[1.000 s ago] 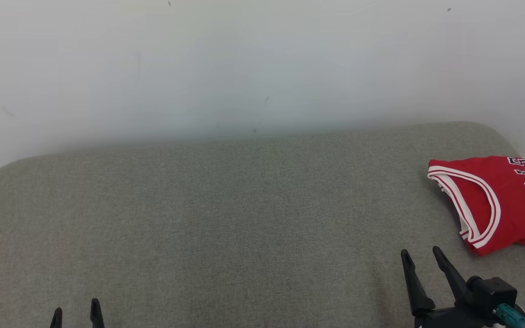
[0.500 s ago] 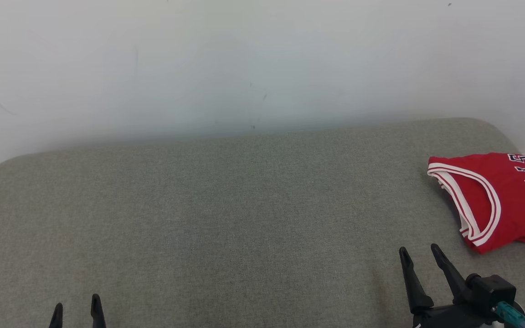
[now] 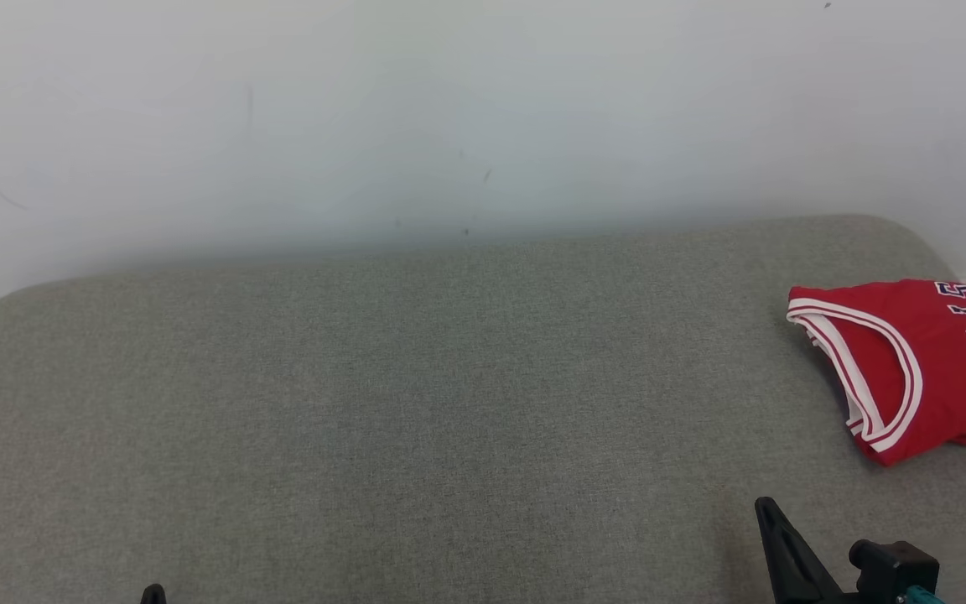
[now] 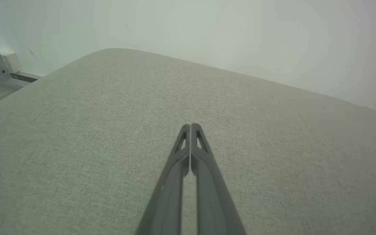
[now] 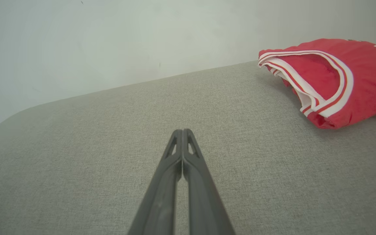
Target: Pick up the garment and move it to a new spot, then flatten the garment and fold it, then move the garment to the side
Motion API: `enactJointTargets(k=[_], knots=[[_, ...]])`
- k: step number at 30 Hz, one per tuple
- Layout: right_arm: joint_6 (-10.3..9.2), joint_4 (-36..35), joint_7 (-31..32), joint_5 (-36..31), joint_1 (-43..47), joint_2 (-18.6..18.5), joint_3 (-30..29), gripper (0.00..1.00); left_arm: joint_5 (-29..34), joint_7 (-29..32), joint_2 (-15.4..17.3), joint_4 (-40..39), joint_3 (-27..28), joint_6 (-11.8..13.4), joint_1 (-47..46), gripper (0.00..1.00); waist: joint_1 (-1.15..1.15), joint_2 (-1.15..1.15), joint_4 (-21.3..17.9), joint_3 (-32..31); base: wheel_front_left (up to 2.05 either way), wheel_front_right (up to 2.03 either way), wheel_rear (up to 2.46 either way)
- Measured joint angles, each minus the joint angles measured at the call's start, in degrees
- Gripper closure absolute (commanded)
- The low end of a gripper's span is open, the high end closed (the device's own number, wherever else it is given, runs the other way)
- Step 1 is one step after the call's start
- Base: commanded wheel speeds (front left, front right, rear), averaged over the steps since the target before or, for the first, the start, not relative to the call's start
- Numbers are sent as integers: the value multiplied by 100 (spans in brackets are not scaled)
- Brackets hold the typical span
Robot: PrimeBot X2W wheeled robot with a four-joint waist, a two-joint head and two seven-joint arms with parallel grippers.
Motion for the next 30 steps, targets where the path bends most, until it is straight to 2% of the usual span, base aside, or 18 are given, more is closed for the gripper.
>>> enactJointTargets(k=[16,30], knots=[[0,-197,432,1466,-36,154,-350,100,-1646,394,2,-63,-75,-2,-180,100,0,0,50,44,0,0,0],[0,-337,724,2480,-90,257,-589,100,-2752,689,7,-104,-129,-16,-358,100,0,0,90,80,0,0,0]])
